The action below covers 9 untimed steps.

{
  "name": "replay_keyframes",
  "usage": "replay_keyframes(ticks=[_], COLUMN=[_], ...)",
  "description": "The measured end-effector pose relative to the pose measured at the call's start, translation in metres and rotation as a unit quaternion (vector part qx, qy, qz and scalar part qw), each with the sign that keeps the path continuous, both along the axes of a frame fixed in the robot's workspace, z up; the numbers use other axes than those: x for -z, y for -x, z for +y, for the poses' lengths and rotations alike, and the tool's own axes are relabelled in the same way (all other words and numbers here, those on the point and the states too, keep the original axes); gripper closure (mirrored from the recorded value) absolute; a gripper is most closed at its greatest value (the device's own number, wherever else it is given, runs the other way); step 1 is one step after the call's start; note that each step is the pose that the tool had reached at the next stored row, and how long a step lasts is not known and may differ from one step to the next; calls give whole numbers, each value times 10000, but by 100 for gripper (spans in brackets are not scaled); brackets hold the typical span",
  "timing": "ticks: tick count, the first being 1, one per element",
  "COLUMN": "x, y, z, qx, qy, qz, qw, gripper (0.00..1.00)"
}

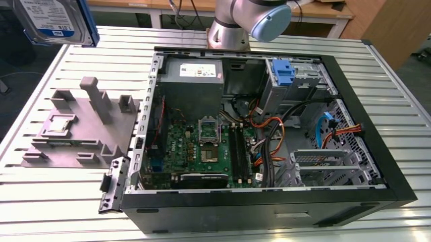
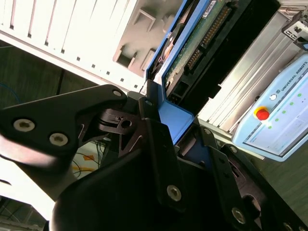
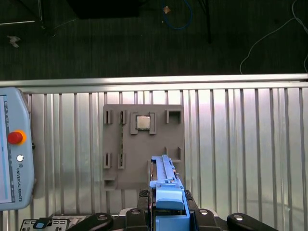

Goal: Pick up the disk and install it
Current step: 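Pick up the disk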

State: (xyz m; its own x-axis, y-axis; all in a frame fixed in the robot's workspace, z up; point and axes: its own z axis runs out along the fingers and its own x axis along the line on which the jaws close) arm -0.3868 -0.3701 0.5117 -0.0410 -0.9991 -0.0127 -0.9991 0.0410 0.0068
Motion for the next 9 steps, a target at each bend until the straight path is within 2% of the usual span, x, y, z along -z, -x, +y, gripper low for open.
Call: replay_keyframes(ticks=[9], x=[0], y=[-25], z=[0], qx=[0], qy=[0], qz=[0], qw=[10000], gripper=[63])
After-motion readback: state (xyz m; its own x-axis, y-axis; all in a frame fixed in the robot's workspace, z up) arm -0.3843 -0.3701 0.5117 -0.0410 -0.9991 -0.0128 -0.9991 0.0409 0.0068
